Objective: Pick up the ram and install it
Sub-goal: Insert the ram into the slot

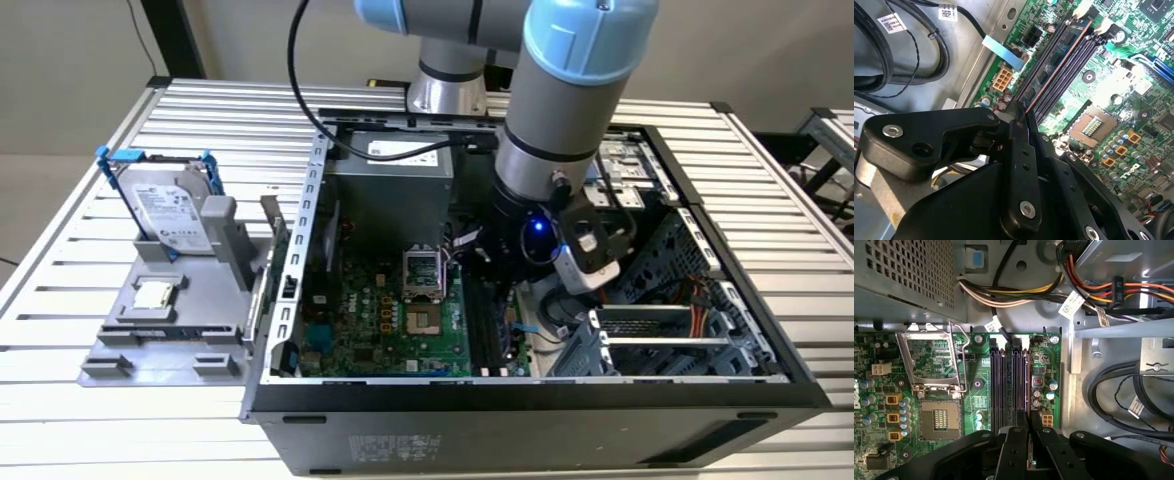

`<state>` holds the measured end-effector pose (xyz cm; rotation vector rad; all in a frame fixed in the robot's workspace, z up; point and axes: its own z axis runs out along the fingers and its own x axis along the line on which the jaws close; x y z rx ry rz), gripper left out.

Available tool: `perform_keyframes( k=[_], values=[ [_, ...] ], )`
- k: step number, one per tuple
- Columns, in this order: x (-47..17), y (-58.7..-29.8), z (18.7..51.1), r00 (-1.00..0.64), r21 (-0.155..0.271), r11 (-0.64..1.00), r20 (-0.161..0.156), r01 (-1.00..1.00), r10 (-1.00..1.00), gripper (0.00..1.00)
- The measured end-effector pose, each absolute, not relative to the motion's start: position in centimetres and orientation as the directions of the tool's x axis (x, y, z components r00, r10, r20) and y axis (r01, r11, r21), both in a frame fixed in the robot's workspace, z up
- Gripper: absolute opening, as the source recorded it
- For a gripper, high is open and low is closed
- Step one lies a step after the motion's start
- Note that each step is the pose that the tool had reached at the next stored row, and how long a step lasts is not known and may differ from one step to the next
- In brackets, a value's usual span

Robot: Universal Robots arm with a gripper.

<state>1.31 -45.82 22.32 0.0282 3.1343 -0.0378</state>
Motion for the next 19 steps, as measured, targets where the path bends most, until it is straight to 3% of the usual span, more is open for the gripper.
perform_keyframes(
  k=[19],
  values=[
    [1.42,-45.82,21.69,-1.000,-0.024,1.000,-0.004,0.018,0.018,0.00]
  ],
)
